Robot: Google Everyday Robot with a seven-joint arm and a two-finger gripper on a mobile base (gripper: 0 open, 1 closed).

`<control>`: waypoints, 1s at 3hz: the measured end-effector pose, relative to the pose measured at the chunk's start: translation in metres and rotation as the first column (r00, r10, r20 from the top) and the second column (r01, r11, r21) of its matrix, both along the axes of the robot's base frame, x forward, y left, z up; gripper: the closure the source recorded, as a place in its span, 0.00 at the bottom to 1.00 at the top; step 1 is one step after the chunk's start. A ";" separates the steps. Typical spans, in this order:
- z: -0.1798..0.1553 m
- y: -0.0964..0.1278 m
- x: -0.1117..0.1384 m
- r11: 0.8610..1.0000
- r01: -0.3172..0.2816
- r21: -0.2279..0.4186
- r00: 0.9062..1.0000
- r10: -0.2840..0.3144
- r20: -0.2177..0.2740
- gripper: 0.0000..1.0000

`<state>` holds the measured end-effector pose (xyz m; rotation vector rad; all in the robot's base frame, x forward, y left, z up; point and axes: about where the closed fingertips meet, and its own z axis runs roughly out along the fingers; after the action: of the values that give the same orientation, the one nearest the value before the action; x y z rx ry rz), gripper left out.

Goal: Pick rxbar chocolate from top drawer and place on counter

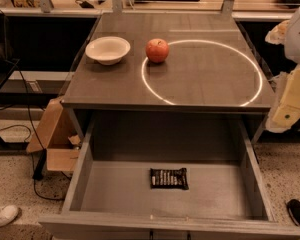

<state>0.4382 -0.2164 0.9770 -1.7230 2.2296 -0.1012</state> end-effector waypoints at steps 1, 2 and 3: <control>0.001 0.000 0.000 1.000 -0.001 0.001 1.000 0.001 0.003 0.00; -0.013 0.013 -0.005 0.999 -0.029 0.045 1.000 0.029 0.005 0.00; -0.037 0.035 -0.015 0.990 -0.075 0.116 0.997 0.076 -0.001 0.00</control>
Offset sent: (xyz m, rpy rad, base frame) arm -0.0179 0.0396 -0.0487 0.1526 0.0144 0.0948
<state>0.4236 -0.1816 0.9400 -1.7440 2.1263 0.0490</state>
